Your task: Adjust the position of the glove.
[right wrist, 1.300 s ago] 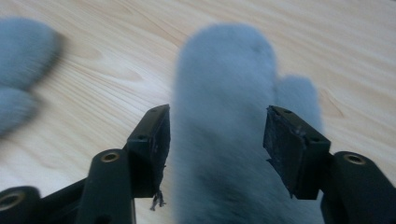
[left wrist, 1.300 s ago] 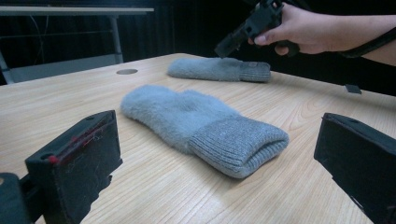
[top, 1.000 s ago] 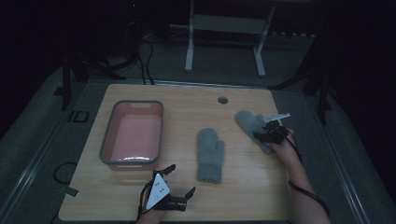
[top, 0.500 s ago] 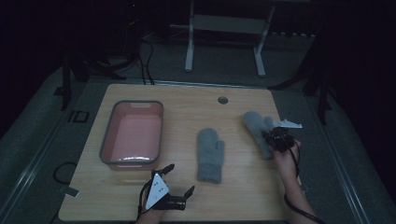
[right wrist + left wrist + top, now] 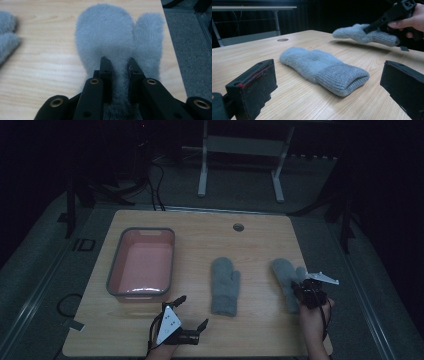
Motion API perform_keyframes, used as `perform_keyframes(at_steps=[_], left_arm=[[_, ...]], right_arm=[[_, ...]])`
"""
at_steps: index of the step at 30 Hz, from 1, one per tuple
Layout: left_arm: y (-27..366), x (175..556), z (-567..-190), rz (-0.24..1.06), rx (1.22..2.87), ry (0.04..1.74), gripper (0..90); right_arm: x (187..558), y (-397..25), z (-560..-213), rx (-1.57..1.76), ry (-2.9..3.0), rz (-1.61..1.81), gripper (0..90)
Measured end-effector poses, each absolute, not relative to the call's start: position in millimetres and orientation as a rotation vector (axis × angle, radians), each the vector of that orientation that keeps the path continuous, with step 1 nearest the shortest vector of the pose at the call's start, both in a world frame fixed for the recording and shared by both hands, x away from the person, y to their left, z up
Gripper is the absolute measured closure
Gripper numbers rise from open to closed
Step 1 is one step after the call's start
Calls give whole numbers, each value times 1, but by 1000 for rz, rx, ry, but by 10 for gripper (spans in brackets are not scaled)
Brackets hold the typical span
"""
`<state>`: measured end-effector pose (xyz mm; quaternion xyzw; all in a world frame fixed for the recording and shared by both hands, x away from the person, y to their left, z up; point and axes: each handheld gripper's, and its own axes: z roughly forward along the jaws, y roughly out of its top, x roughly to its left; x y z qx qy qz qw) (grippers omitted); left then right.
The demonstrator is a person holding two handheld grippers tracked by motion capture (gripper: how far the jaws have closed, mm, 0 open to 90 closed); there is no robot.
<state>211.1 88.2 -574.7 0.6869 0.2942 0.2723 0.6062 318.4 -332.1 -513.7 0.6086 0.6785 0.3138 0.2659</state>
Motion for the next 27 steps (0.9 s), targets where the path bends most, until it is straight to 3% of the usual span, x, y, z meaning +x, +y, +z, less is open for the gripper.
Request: perform_keyframes(at_steps=[6, 11, 18, 27], left_arm=[[87, 210, -575, 642, 1598, 668, 7], [87, 210, -575, 638, 1597, 666, 7], [87, 211, -574, 624, 1600, 663, 7], [87, 211, -574, 624, 1599, 673, 7]], right_arm=[[324, -333, -533, 1694, 1843, 812, 752], [326, -332, -540, 1625, 1928, 859, 516], [332, -348, -516, 1371, 2051, 944, 478], [348, -356, -540, 1325, 2210, 876, 519]])
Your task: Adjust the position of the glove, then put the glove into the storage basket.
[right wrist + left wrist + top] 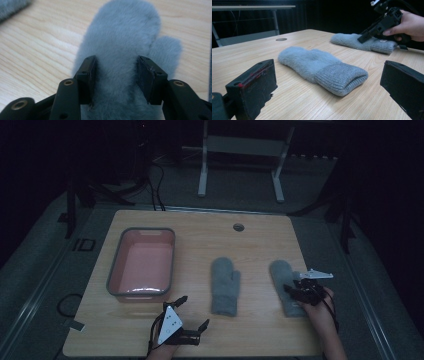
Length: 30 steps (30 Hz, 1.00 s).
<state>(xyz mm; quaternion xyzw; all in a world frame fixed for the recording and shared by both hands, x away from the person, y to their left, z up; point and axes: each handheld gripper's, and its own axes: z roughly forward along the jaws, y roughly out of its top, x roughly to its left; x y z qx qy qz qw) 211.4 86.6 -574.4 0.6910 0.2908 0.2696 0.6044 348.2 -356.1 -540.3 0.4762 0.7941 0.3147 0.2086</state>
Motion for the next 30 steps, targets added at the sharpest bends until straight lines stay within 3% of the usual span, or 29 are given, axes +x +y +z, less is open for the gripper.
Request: perform_keyframes(at_steps=[3, 6, 7, 9, 19, 30], left_arm=[[86, 211, -574, 624, 1600, 674, 7], [86, 211, -574, 627, 1602, 672, 7], [86, 211, -574, 627, 1602, 672, 7], [86, 211, -574, 629, 1598, 673, 7], [86, 210, -575, 635, 1592, 677, 7], [86, 210, -575, 648, 1591, 684, 7]], right_arm=[[347, -355, -544, 1316, 2202, 873, 526], [347, -353, -544, 1342, 2183, 868, 652], [347, -353, -544, 1342, 2183, 868, 652], [342, -351, -536, 1372, 2130, 895, 818], [322, -331, -497, 1453, 1940, 953, 836], [313, -266, -469, 1509, 1861, 1016, 836]])
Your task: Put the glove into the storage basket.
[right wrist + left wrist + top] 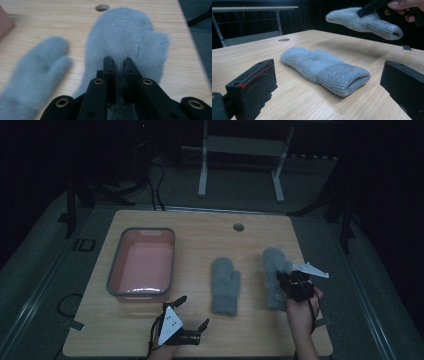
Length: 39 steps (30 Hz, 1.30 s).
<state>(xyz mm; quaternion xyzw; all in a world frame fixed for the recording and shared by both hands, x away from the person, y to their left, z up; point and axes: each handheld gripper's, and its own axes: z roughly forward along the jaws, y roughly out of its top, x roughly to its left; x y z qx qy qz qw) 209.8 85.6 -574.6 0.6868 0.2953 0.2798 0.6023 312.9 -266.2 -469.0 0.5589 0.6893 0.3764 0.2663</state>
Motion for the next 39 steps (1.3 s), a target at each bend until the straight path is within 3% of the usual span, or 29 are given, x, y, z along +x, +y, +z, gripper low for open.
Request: perform_keyframes(at_steps=[16, 31, 34, 39], left_arm=[[86, 210, -575, 644, 1593, 689, 7], [84, 210, -574, 654, 1601, 694, 7], [84, 211, -574, 653, 1608, 702, 7], [84, 211, -574, 656, 1610, 713, 7]], right_arm=[[318, -164, -469, 1510, 1943, 1141, 835], [328, -123, -521, 1627, 2007, 1036, 825], [330, -123, -528, 1634, 2021, 1036, 797], [327, -128, -516, 1624, 2034, 1092, 608]])
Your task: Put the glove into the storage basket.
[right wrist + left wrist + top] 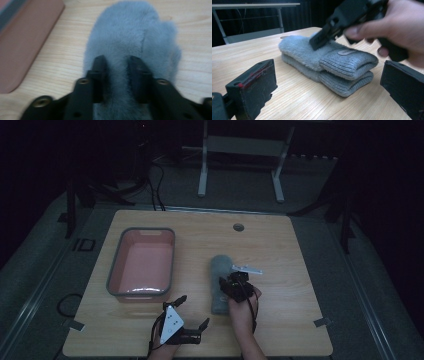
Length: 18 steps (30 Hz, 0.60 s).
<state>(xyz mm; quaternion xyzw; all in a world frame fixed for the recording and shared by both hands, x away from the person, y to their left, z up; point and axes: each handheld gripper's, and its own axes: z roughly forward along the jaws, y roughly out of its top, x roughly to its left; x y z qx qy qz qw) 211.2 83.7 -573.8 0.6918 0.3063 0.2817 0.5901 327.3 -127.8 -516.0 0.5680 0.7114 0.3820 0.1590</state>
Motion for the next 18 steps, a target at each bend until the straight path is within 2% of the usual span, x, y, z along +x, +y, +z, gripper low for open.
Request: perform_keyframes(at_steps=[1, 2, 3, 6, 7, 12, 14, 15, 16, 18], left_arm=[[84, 212, -574, 654, 1610, 713, 7], [84, 212, -574, 654, 1610, 713, 7], [84, 212, -574, 643, 1612, 716, 8], [83, 213, -573, 635, 1620, 714, 8], [83, 213, -573, 632, 1623, 714, 8], [83, 214, -570, 609, 1666, 732, 8], [83, 215, -563, 578, 1677, 746, 8], [83, 215, -559, 568, 1677, 750, 7], [84, 216, -552, 556, 1683, 756, 8], [84, 220, -545, 527, 1685, 750, 8]], right_arm=[[326, -131, -509, 1596, 2038, 1093, 570], [326, -131, -509, 1596, 2038, 1093, 570], [326, -137, -499, 1552, 2052, 1114, 497], [328, -148, -486, 1481, 2079, 1128, 460], [330, -153, -482, 1465, 2089, 1138, 405], [337, -173, -472, 1377, 2130, 1111, 311], [338, -180, -468, 1352, 2132, 1091, 242], [339, -183, -467, 1311, 2172, 1072, 168], [340, -186, -467, 1290, 2201, 1063, 133], [341, -194, -468, 1282, 2268, 1094, 135]])
